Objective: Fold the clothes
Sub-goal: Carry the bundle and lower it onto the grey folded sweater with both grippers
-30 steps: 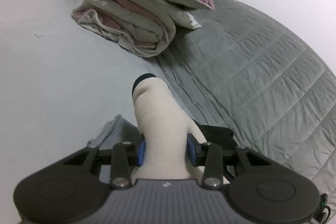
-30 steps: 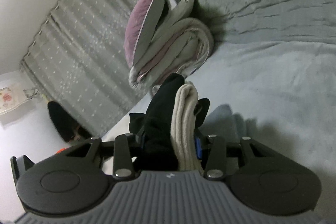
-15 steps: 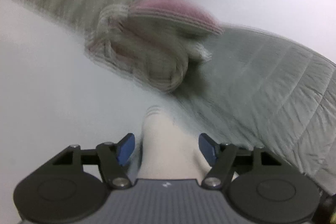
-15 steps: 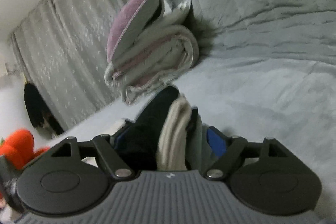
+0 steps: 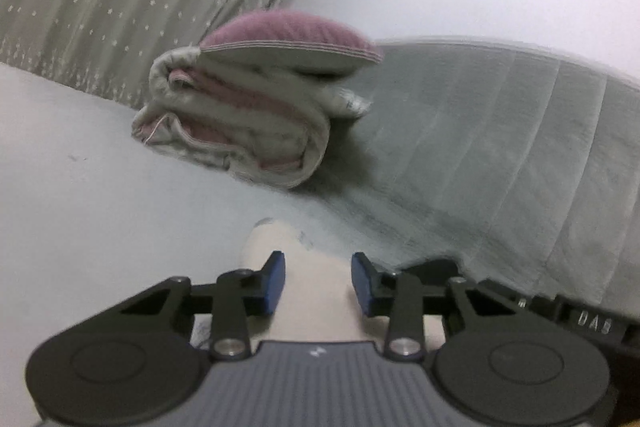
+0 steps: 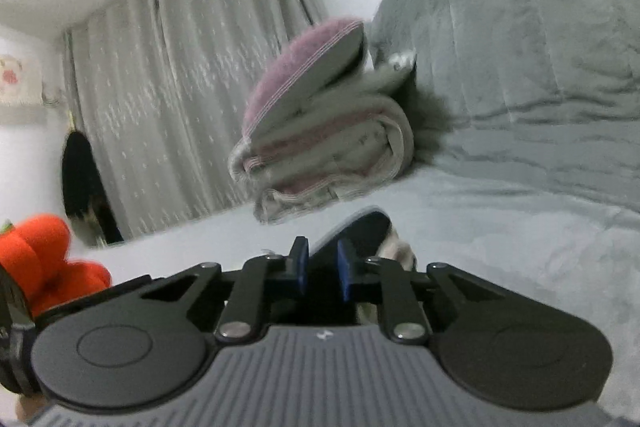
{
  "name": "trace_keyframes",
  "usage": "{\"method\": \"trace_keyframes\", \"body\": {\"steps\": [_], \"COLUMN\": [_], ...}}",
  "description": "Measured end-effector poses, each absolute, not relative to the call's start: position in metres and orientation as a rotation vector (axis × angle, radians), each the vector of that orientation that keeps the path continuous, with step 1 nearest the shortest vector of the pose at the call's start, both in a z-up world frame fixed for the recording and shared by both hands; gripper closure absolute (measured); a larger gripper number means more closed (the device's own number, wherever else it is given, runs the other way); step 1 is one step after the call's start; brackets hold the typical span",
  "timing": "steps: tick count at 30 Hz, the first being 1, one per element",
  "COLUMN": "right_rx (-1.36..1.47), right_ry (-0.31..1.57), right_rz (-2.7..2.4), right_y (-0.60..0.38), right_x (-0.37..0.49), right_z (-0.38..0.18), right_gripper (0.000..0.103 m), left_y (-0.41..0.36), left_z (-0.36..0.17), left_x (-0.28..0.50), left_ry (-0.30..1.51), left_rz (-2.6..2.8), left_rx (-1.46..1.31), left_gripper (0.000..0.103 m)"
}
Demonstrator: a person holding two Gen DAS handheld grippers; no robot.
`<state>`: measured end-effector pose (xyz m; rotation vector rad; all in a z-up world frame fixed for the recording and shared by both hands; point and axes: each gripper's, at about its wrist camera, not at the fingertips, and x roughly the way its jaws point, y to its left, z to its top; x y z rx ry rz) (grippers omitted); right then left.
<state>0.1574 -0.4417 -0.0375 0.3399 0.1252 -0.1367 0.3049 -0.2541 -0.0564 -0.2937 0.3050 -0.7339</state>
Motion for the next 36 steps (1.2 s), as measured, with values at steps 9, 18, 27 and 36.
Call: {"method": "trace_keyframes", "body": {"steps": [9, 18, 27, 36], "right_rx": [0.264, 0.373, 0.381, 0.425], "right_ry": [0.222, 0.172, 0.229, 0.245], "right_rz": [-0.191, -0.145, -0.174, -0.192], "right_y": [-0.434, -0.443, -0.435, -0.442], "right_x": [0.171, 0.161, 0.156, 0.14], "right_z": [-0.051, -0.03, -0.014, 0.009], "right_gripper": [0.09, 0.067, 0.054, 0.044], "left_y": [-0.26, -0.259, -0.274, -0.276], "left_z": [-0.061, -0.038, -0.012, -0.001], "left_x": [0.307, 0.301, 0.283, 0.274], "left_ry": [0.329, 0.384, 0.442, 0.529], "left_rz": [-0.723, -0.702, -0.593, -0.573], "left_rx": [-0.244, -0.275, -0.154, -0.127], "left_gripper": [0.066, 0.049, 0.037, 0.022]}}
